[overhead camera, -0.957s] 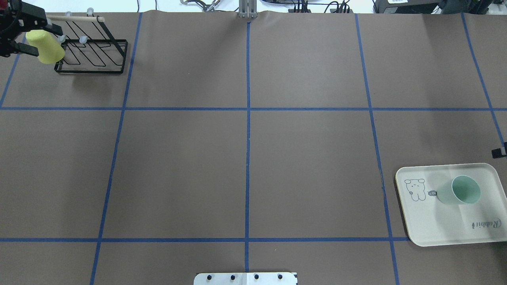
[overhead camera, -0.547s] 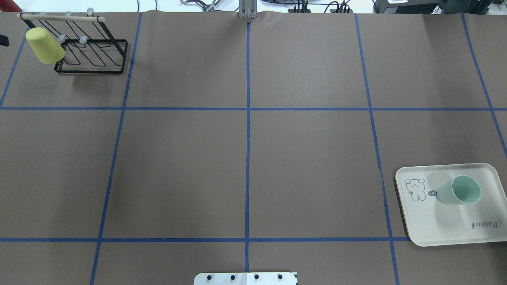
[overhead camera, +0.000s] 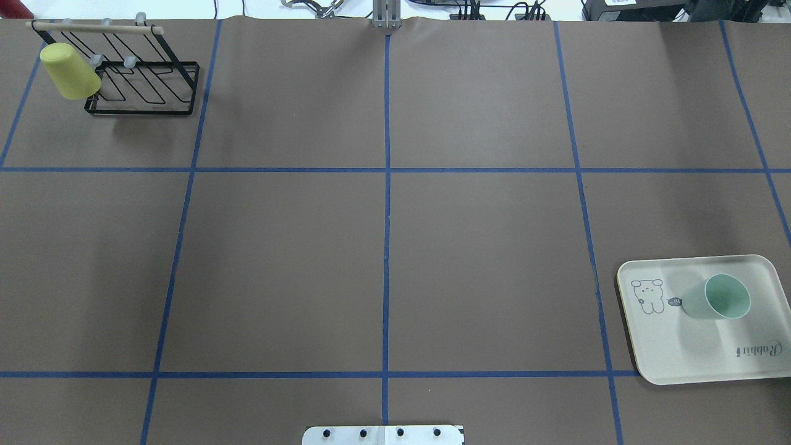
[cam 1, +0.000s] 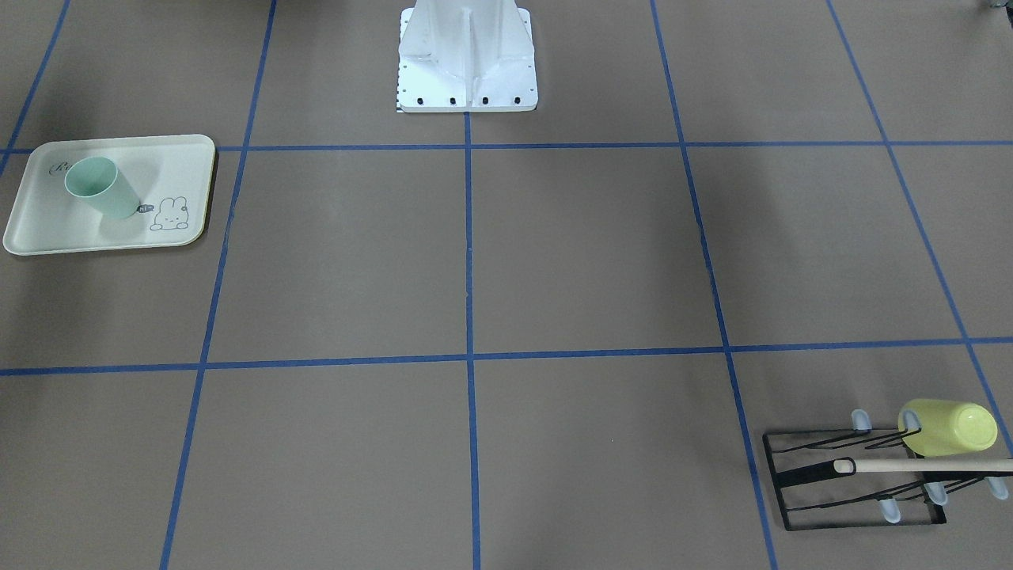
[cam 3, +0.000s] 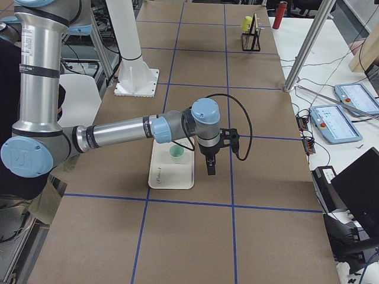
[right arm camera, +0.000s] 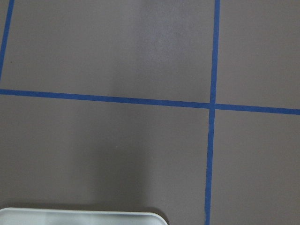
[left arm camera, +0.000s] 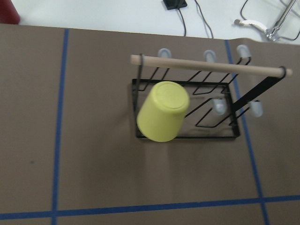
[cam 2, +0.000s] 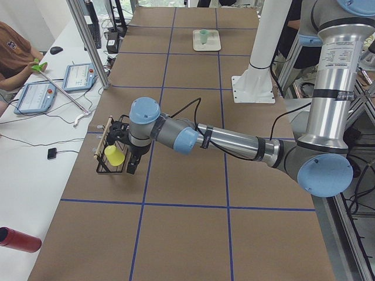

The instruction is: Left arm grabs green cup and hands to right arm on tray

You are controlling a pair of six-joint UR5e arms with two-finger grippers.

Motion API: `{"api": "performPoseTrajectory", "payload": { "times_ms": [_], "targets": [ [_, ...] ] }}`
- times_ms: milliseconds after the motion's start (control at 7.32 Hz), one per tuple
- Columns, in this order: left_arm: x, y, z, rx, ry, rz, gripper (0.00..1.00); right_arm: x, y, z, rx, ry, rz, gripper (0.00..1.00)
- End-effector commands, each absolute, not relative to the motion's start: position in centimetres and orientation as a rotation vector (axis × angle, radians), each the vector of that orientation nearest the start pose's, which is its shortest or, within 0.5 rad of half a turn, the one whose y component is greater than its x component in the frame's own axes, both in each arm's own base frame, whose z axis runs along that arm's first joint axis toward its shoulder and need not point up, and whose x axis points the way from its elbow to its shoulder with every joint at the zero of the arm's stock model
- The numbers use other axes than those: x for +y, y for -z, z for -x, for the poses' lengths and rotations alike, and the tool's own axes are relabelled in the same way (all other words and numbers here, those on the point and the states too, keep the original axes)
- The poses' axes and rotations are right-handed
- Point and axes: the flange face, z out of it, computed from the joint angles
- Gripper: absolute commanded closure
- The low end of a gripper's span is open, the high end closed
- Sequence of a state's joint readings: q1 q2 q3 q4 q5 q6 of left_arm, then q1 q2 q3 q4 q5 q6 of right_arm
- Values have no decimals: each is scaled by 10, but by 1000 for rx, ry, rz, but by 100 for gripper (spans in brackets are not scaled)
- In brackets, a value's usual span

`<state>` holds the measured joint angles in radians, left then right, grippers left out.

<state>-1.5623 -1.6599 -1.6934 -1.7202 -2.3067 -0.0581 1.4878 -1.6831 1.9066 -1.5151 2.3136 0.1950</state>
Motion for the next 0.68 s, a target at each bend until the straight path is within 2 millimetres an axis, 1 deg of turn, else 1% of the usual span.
{"api": "performPoseTrajectory", "payload": {
  "times_ms": [0, 137, 273, 547],
  "targets": [
    [-534, -557, 79, 668, -178, -239, 0, -455, -544, -35, -757, 11, -156, 0],
    [-527, -565, 86, 676, -171, -229, 0, -454, -550, -39, -750, 48, -151, 0],
    [-521, -573, 85, 688, -157, -188, 0, -454, -556, -41, -747, 66, -142, 0],
    [-511, -583, 76, 806, -131, -150, 0, -446, -563, -48, -749, 47, -131, 0]
  ]
}}
